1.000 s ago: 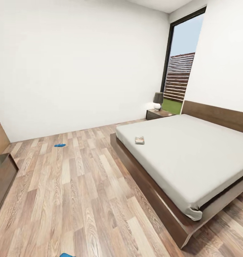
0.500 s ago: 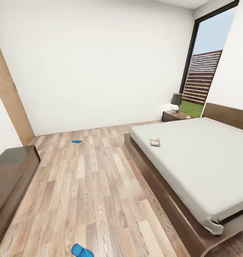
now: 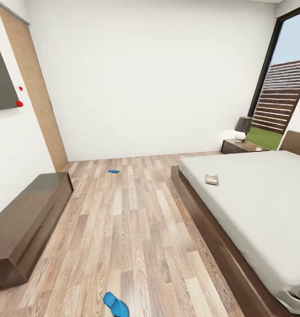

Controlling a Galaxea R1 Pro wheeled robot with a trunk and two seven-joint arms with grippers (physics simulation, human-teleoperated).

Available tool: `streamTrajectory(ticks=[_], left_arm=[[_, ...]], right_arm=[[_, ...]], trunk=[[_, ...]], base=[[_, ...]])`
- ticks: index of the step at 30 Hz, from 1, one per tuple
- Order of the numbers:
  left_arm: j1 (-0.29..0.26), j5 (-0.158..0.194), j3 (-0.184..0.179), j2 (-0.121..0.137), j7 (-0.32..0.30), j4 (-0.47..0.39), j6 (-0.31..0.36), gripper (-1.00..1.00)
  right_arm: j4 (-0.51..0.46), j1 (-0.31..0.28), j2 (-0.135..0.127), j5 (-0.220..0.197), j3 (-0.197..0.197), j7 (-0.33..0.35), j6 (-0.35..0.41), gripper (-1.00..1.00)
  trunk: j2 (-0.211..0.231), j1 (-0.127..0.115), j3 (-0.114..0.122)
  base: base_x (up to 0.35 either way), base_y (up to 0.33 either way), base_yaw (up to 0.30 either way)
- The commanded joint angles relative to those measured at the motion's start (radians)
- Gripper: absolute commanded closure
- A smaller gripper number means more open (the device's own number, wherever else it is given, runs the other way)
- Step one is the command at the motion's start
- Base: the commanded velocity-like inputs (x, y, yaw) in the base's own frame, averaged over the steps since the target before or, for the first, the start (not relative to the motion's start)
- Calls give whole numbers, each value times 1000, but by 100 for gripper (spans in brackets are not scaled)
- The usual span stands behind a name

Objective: In the bedroom, move the book from the bed onto either nightstand, and place the two sandals side by side next to the bed.

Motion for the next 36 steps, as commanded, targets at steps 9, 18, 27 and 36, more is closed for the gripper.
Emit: streamTrajectory(ticks=[9, 18, 27, 36], left_arm=[[0, 0, 3, -1, 0, 6, -2, -100], [0, -1, 3, -3, 0, 19, -2, -100], [0, -1, 3, -4, 0, 21, -3, -100], [0, -1, 3, -4, 0, 22, -4, -100]], right_arm=[[0, 0, 0, -6, -4, 1, -1, -100], [0, 0, 0, -6, -3, 1, -1, -100], [0, 0, 0, -5, -3, 1, -1, -100], [0, 0, 0, -5, -3, 1, -1, -100]], trunk=[[0, 0, -1], [0, 0, -1], [0, 0, -1], [0, 0, -1]], base=[[0, 0, 293], [0, 0, 293], [0, 0, 293], [0, 0, 293]])
